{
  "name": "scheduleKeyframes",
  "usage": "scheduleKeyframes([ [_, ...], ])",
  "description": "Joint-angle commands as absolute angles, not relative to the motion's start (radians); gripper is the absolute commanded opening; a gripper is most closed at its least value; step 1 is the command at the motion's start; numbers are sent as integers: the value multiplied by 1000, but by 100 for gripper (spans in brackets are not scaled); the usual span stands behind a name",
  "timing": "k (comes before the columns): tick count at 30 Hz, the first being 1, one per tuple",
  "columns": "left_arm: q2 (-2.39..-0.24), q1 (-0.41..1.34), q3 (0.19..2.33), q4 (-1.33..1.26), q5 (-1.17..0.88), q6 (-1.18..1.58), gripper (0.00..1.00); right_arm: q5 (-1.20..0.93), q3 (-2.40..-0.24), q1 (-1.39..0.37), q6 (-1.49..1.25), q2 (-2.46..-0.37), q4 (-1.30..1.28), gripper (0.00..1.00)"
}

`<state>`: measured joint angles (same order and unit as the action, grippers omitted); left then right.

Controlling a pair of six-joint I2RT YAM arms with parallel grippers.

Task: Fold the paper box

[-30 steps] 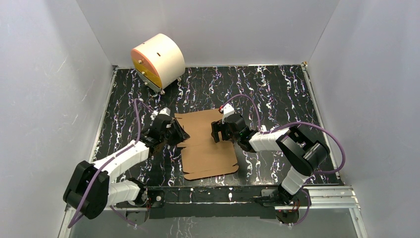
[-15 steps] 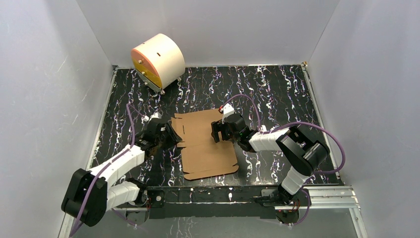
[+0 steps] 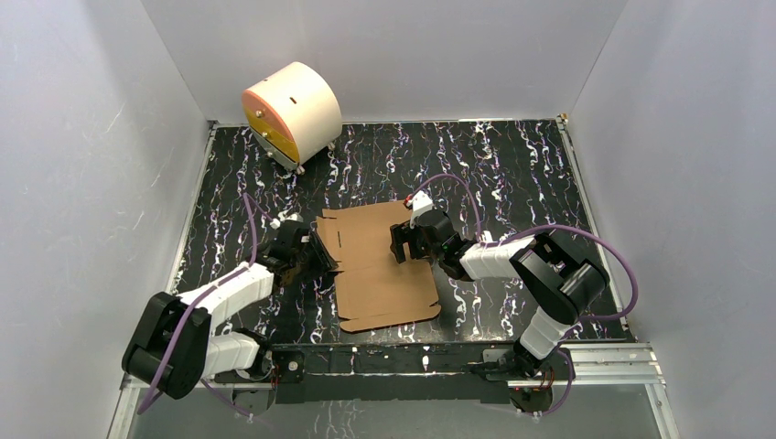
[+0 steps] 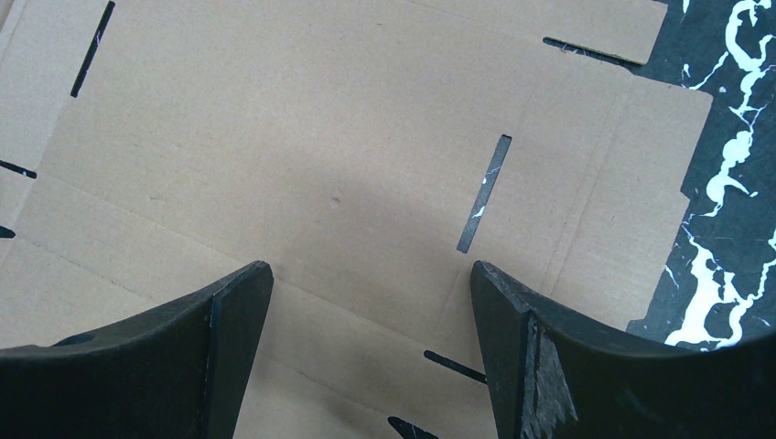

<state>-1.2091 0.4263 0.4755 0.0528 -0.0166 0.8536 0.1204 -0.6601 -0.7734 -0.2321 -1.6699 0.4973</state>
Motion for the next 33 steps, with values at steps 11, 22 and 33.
scheduleKeyframes([
  [11,-1233,419,481,-58,-110,812,27,78,-673,-780,-244,-1697,442,88],
  [22,-1241,471,556,-8,-40,783,7,77,-679,-781,-244,-1705,439,88],
  [33,-1425,657,795,292,320,761,0,72,-687,-781,-244,-1715,434,88],
])
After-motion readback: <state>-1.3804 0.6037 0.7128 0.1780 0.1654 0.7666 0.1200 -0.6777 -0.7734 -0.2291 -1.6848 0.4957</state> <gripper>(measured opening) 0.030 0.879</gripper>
